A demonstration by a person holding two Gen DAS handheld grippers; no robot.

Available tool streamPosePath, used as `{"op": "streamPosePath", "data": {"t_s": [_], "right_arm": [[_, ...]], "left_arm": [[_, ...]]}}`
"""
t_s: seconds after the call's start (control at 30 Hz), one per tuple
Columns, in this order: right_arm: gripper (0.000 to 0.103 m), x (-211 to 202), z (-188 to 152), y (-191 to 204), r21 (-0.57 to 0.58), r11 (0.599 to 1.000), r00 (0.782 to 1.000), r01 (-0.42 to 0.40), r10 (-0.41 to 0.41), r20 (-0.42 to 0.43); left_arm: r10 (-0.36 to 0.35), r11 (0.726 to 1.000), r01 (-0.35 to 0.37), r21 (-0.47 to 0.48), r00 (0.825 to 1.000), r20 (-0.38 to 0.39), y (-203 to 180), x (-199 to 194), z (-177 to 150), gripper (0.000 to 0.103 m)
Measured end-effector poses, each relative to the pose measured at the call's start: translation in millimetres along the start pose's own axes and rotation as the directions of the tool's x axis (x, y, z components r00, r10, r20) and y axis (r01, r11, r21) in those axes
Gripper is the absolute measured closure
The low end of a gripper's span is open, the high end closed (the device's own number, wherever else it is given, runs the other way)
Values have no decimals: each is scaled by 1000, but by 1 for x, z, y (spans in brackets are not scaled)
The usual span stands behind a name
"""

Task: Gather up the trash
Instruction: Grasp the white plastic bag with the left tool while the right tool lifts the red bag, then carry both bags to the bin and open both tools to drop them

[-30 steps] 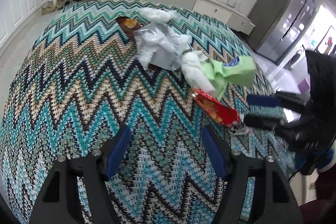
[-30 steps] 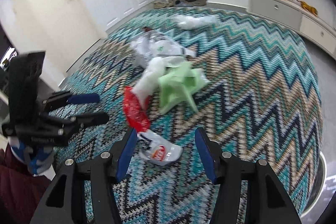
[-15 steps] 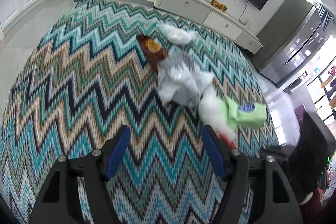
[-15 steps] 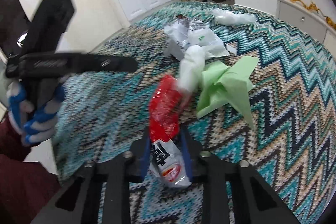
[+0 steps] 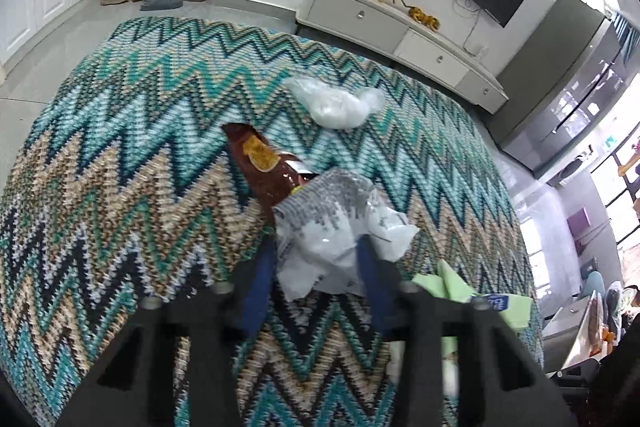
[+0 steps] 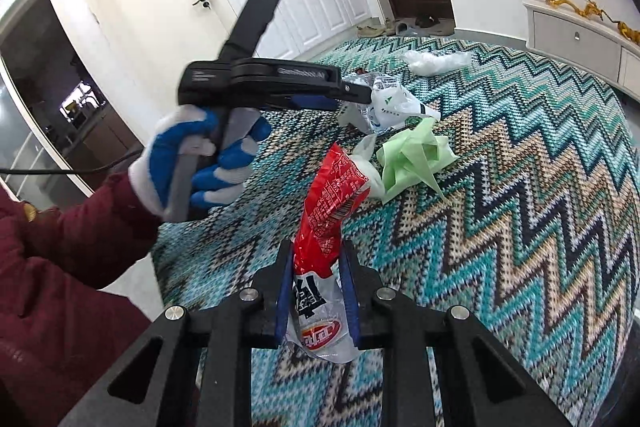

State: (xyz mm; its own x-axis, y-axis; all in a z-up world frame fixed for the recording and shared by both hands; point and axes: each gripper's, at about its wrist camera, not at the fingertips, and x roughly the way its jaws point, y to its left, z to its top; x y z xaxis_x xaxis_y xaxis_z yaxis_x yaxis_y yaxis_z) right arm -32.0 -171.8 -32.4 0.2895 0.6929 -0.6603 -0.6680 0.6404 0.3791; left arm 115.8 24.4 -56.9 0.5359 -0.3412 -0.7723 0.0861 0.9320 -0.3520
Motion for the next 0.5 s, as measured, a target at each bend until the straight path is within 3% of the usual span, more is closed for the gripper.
{"op": "streamPosePath", "data": {"t_s": [0.03, 0.13, 0.37, 0.5], "right_arm": [[82, -3, -2, 0, 1, 1000, 1000, 0, 0, 3], [82, -12, -5, -2, 13, 1000, 1000, 8, -9, 23], [82, -43, -7, -20, 72, 996, 991, 44, -53, 125], [82, -69, -13, -31, 117, 990, 977, 75, -97, 192]], "left_arm": [[6, 1000, -6, 10, 1000, 7, -2, -1, 0, 76], [5, 999, -6, 32, 1000, 31, -9, -9, -1, 83], [0, 999, -5, 39, 993, 121, -22, -53, 9, 85], [-38, 997, 25, 79, 986, 161, -46, -76, 20, 85]]}}
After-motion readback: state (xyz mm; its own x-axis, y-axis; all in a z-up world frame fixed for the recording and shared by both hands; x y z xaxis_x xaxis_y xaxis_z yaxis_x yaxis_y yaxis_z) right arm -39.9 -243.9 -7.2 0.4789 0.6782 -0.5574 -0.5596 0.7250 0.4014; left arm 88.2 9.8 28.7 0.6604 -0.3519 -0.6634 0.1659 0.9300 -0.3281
